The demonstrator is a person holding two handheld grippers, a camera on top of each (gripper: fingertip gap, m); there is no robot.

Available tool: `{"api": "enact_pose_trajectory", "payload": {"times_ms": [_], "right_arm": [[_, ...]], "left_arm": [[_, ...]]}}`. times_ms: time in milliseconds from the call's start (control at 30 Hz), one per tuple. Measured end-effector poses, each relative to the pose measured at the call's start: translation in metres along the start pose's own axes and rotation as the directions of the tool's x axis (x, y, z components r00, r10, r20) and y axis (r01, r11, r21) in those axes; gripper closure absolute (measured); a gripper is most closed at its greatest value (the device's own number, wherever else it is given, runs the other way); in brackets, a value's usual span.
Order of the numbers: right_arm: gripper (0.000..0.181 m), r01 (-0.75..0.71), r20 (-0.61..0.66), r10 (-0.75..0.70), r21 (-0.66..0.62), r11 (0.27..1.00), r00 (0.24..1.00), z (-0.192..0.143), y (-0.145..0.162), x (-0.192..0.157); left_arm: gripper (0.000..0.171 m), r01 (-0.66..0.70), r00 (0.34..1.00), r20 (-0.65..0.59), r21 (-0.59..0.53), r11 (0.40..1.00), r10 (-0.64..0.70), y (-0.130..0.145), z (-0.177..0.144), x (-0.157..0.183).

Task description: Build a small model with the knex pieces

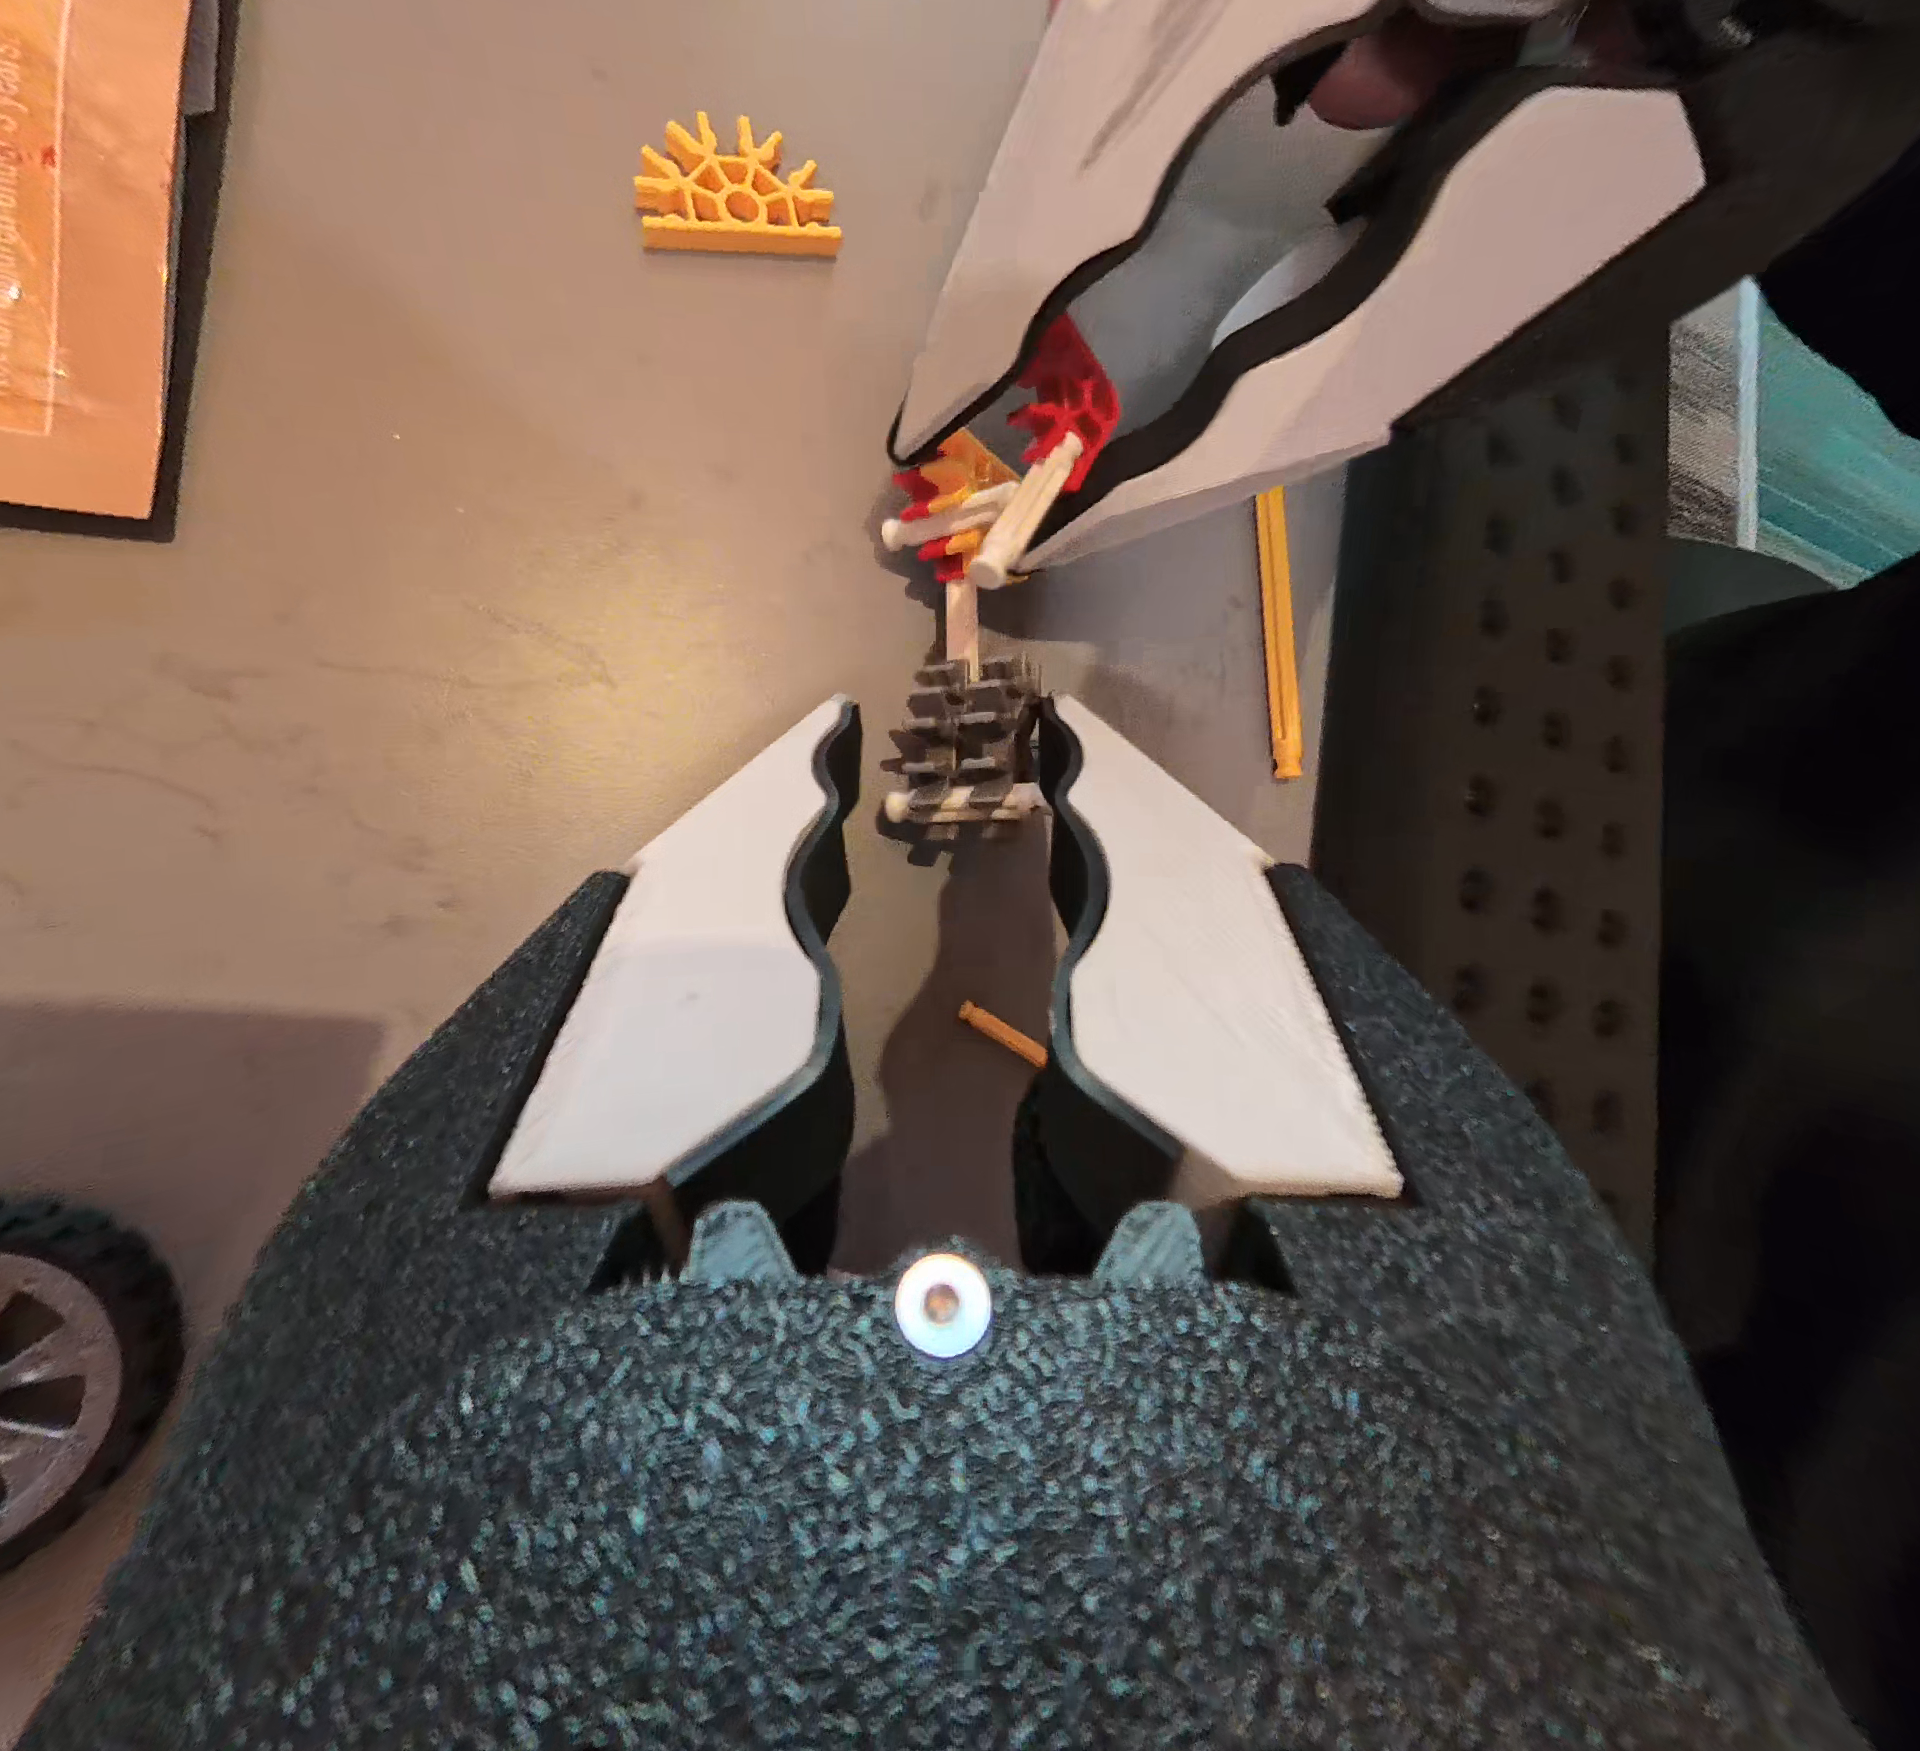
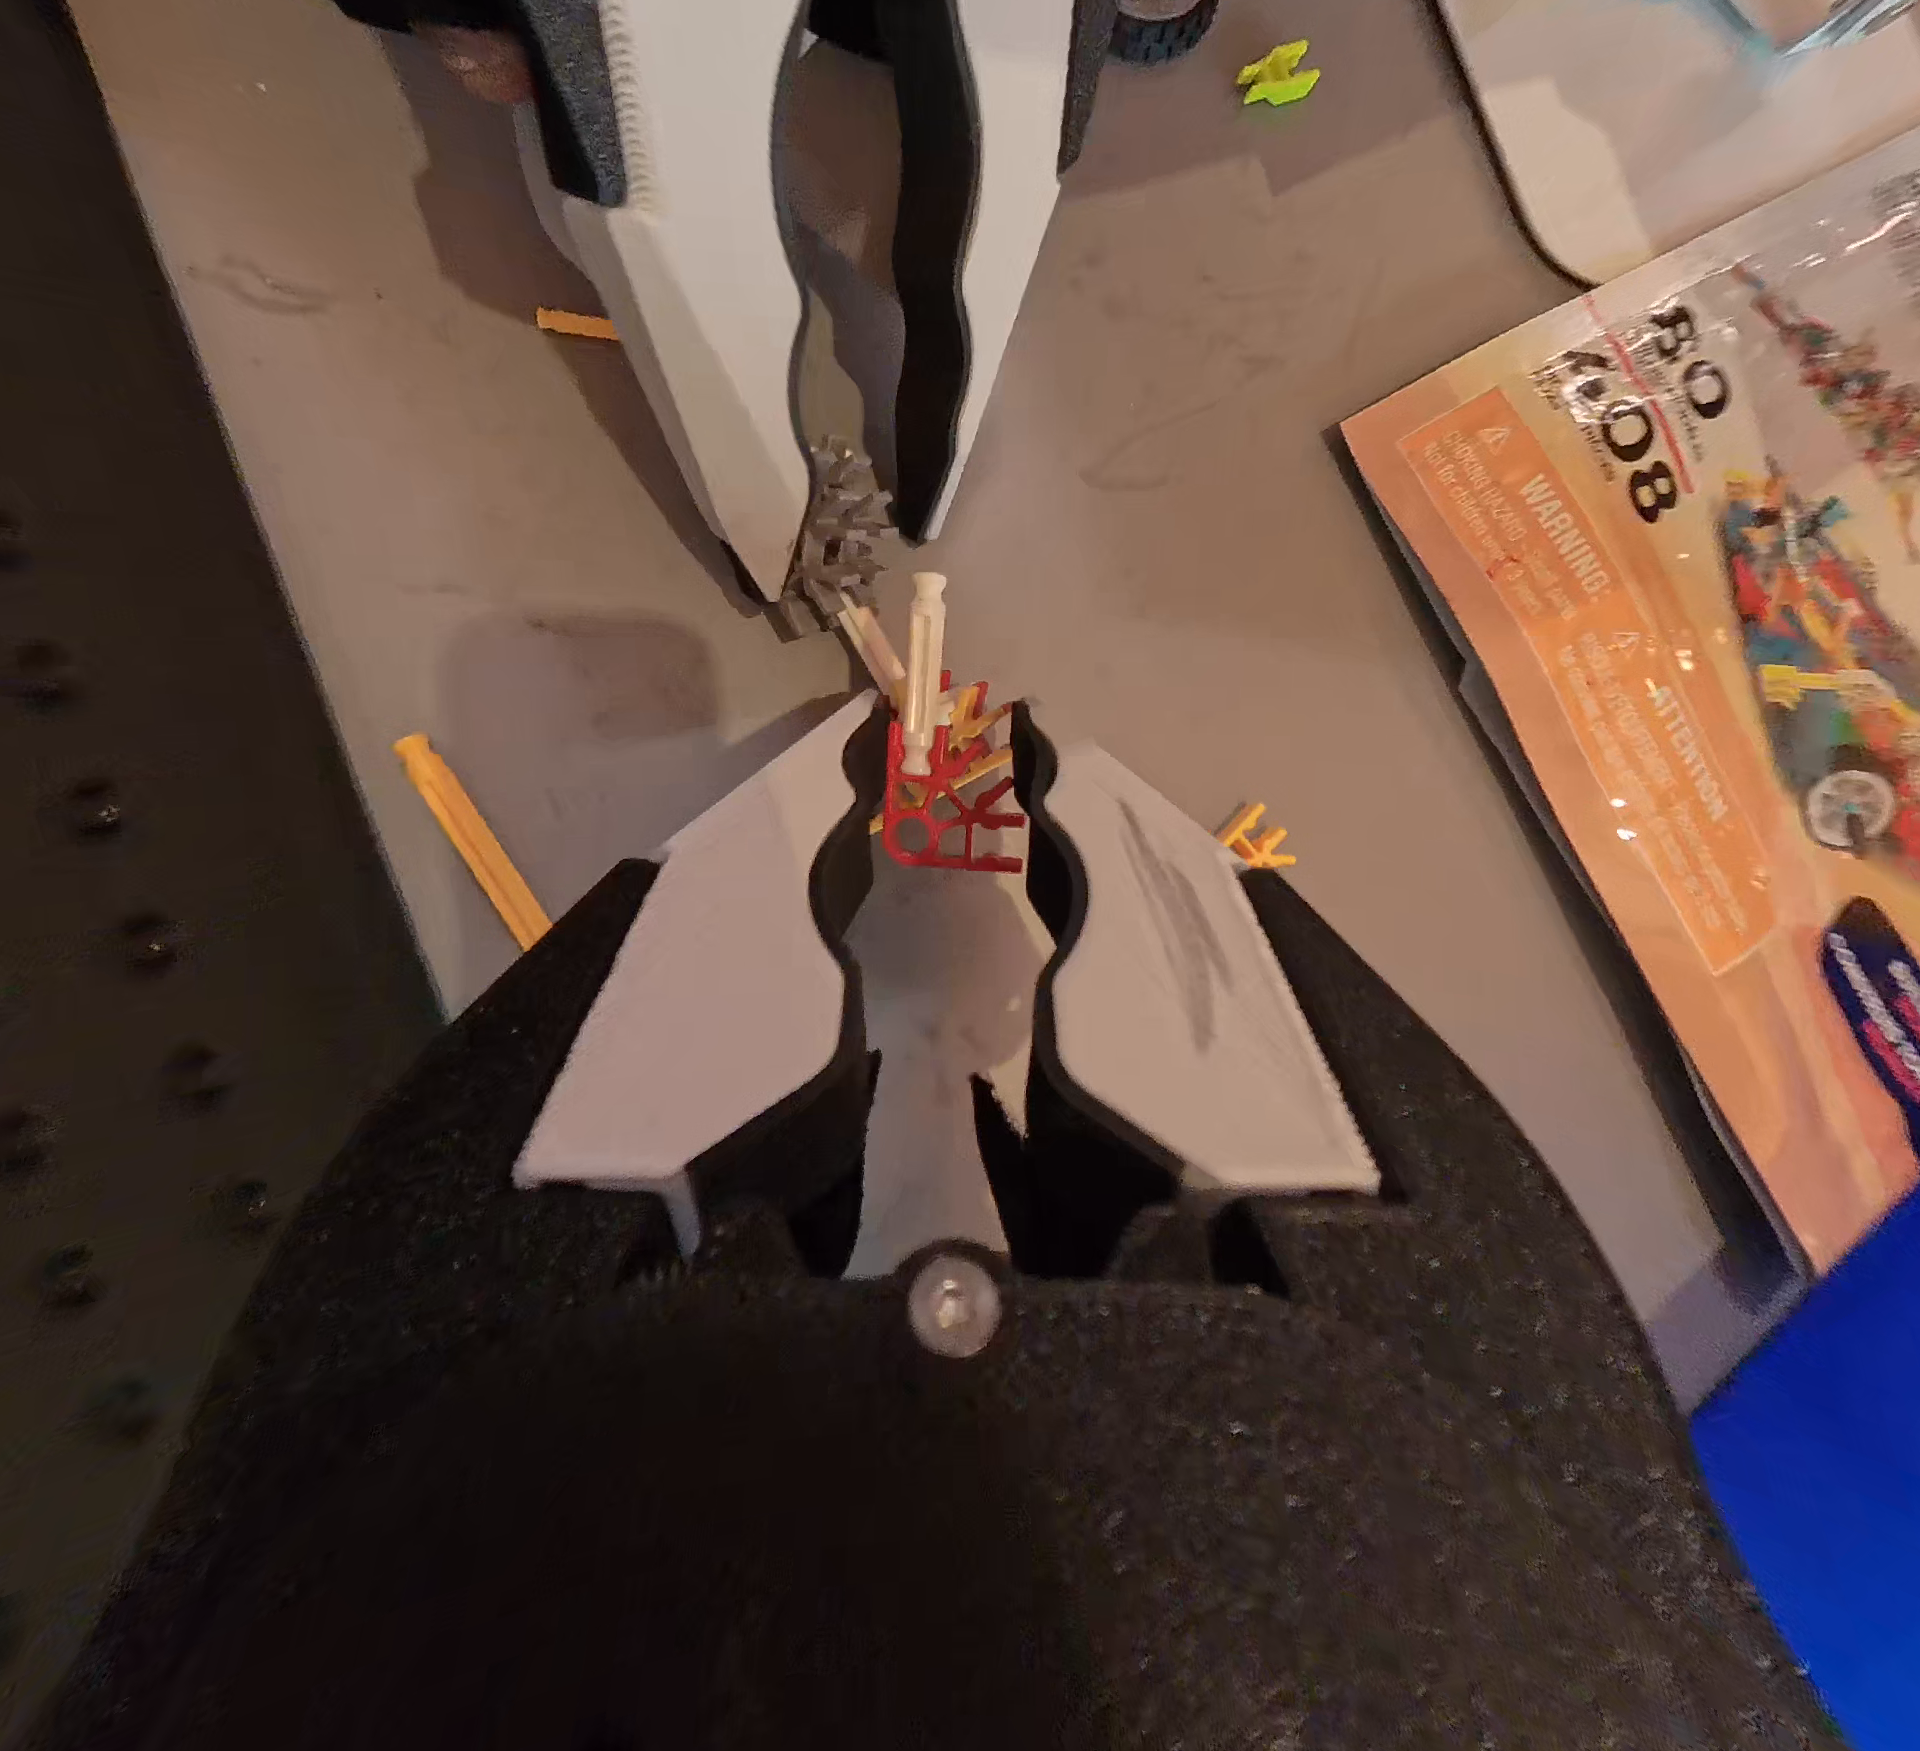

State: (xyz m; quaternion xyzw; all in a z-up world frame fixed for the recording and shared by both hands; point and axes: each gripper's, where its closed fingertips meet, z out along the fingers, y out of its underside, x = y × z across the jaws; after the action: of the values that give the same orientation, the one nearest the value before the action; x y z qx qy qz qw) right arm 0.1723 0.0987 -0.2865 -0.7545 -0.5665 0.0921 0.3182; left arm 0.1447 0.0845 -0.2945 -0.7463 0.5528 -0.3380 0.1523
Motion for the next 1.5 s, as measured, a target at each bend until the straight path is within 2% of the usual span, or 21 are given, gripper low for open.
{"api": "enact_pose_trajectory", "payload": {"times_ms": [67,133,233,400,500,600,667,700,733,933,1033,1100,1233,1500], "right_arm": [[0.159,-0.023,0.052,0.024,-0.015,1.0,0.998,0.003,0.0,0.0],[0.159,-0.043,0.082,0.045,-0.021,0.999,0.996,0.006,-0.002,0.003],[0.159,-0.082,0.129,0.083,-0.019,0.996,0.988,0.008,-0.006,0.006],[0.159,-0.079,0.132,0.082,-0.026,0.997,0.988,0.01,-0.003,0.013],[0.159,-0.091,0.152,0.094,-0.031,0.995,0.984,0.01,-0.003,0.013],[0.159,-0.118,0.177,0.123,-0.043,0.992,0.976,0.012,-0.004,0.015],[0.159,-0.12,0.186,0.128,-0.054,0.991,0.974,0.013,-0.004,0.016],[0.159,-0.126,0.185,0.135,-0.062,0.99,0.973,0.013,-0.004,0.018],[0.159,-0.127,0.186,0.137,-0.065,0.99,0.973,0.013,-0.004,0.019],[0.159,-0.09,0.176,0.094,-0.028,0.996,0.98,0.009,-0.009,0.028],[0.159,0.089,0.12,-0.091,0.024,0.996,0.989,0.001,-0.018,0.03],[0.159,0.226,0.1,-0.227,0.018,0.974,0.969,-0.001,-0.022,0.025],[0.159,0.369,0.145,-0.36,-0.034,0.929,0.921,0.007,-0.018,0.013],[0.159,0.436,0.181,-0.426,-0.016,0.9,0.886,0.013,-0.024,0.008]], "left_arm": [[0.134,-0.002,1.0,0.022,-0.001,1.0,0.002,0.0,-0.002,-0.005],[0.122,-0.03,0.996,0.086,0.004,1.0,0.03,0.0,-0.006,-0.015],[0.121,-0.11,0.982,0.156,0.018,0.994,0.106,0.0,-0.012,-0.019],[0.12,-0.192,0.968,0.168,0.004,0.981,0.188,0.008,-0.018,-0.012],[0.121,-0.327,0.911,0.265,-0.001,0.945,0.315,0.004,-0.02,-0.017],[0.13,-0.495,0.804,0.356,-0.044,0.868,0.477,-0.001,-0.018,-0.018],[0.139,-0.541,0.747,0.402,-0.093,0.836,0.529,0.0,-0.016,-0.023],[0.147,-0.559,0.736,0.402,-0.092,0.824,0.545,0.0,-0.014,-0.023],[0.147,-0.562,0.733,0.41,-0.087,0.823,0.543,0.0,-0.013,-0.024],[0.149,-0.467,0.837,0.325,0.004,0.884,0.441,-0.001,-0.014,-0.027],[0.149,-0.407,0.887,0.255,0.041,0.913,0.384,-0.002,-0.015,-0.028],[0.149,-0.385,0.906,0.211,0.05,0.921,0.367,-0.002,-0.014,-0.028],[0.15,-0.383,0.912,0.181,0.059,0.922,0.368,-0.001,-0.014,-0.028],[0.151,-0.415,0.899,0.175,0.05,0.909,0.401,0.001,-0.014,-0.025]]}}
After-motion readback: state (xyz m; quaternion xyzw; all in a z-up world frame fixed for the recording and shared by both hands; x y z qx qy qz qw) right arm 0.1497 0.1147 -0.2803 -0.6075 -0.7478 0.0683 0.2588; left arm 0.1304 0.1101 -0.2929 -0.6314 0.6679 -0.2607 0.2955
